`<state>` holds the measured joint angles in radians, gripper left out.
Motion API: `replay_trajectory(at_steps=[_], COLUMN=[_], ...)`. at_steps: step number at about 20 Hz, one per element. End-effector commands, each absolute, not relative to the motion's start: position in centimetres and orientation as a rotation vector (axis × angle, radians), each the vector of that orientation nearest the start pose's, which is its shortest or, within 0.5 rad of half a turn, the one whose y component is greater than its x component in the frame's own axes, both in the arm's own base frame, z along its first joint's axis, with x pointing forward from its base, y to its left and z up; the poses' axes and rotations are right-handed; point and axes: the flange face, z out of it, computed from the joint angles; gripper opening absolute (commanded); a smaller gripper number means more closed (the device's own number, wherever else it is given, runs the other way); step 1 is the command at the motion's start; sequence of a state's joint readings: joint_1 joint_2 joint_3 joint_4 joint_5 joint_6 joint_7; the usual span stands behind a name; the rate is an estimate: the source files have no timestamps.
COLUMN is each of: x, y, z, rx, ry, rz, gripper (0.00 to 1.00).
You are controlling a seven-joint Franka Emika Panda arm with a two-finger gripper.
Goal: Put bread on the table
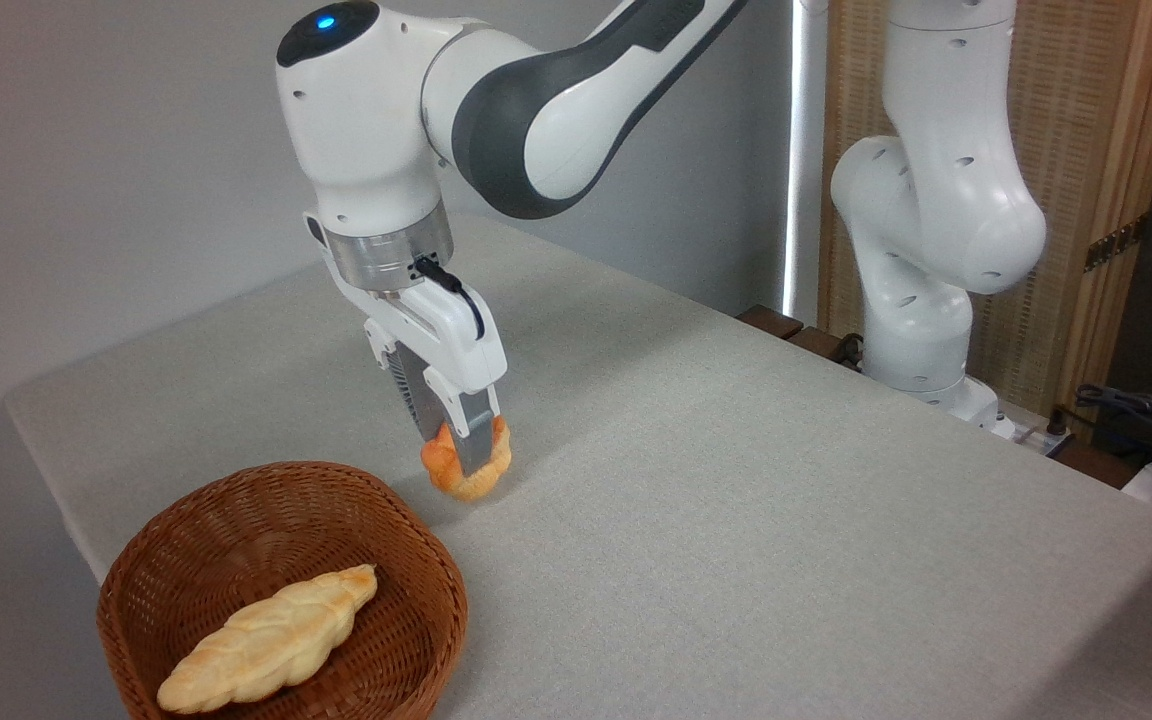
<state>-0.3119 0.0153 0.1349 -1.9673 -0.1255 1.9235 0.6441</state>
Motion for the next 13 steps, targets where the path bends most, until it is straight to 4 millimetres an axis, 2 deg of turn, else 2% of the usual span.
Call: replay_trajectory(at_steps=[1, 5, 6, 9, 13], x=[54.7, 54.9, 55.2, 56.2, 57.0], y=[-11.0, -10.9, -11.0, -9.3, -7.5], z=[46.0, 46.5, 47.2, 50.1, 51.8], rx=[-3.024, -3.024, -3.024, -3.032, -3.03], ry=[1.206, 1.204, 1.191, 1.116, 1.077], rz=[0.035, 0.017, -0.006, -0.099, -0.161], gripper=[1.0, 1.0, 1.0, 1.0, 1.0])
